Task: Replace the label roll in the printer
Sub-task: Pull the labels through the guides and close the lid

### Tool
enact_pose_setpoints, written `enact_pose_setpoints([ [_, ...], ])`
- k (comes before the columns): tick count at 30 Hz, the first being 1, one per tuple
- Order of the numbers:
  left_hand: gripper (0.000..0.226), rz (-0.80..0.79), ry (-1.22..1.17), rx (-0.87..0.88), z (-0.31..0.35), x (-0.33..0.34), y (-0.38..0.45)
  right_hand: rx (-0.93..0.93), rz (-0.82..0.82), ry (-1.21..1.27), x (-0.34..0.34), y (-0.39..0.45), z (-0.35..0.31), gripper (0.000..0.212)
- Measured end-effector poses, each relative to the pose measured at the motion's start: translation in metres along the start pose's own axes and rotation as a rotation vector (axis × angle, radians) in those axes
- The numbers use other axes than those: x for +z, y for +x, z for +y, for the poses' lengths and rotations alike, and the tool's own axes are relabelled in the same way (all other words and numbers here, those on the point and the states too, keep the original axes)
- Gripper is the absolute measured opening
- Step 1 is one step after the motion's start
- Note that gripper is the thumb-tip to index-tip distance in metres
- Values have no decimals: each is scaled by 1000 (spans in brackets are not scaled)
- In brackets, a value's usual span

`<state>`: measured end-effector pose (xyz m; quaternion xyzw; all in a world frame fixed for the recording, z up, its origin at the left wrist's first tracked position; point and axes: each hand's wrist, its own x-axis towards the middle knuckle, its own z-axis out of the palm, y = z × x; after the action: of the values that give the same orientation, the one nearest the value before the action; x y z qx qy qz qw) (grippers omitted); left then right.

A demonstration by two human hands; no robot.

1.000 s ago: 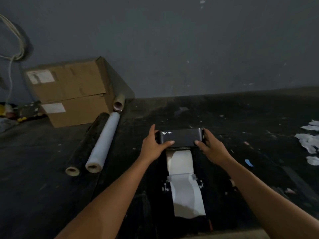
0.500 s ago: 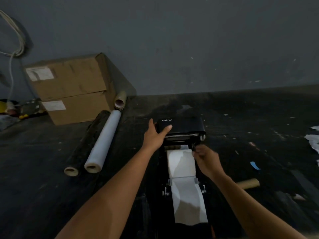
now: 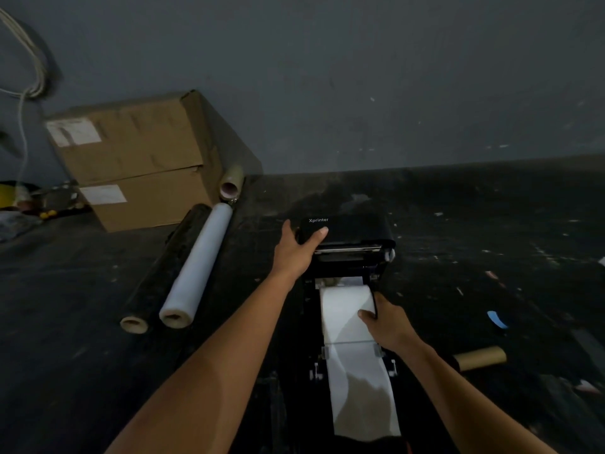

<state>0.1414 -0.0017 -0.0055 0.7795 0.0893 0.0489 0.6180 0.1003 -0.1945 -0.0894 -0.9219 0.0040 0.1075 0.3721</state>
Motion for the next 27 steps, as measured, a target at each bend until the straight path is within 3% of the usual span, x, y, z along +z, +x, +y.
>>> enact_pose_setpoints([
  [8, 105, -12, 22, 16, -1, -1, -1, -11, -60, -28, 2, 10, 11, 60],
  [13, 99, -6, 14, 31, -2, 1, -1, 86, -19, -210, 7, 12, 16, 78],
  [15, 99, -12, 22, 39, -3, 0, -4, 90, -72, -214, 5, 11, 13, 78],
  [18, 108, -33, 37, 54, -3, -3, -10, 89, -93, 59, -11, 10, 10, 62],
  [21, 114, -79, 45, 60, -6, -6, -21, 57, 225, 378, -38, 11, 7, 41],
  [24, 111, -97, 59, 83, -13, -7, -34, -28, 267, 668, -65, 9, 1, 42],
  [27, 106, -66, 95, 130, -19, -9, -48, -110, 327, 749, -82, -1, -18, 40],
])
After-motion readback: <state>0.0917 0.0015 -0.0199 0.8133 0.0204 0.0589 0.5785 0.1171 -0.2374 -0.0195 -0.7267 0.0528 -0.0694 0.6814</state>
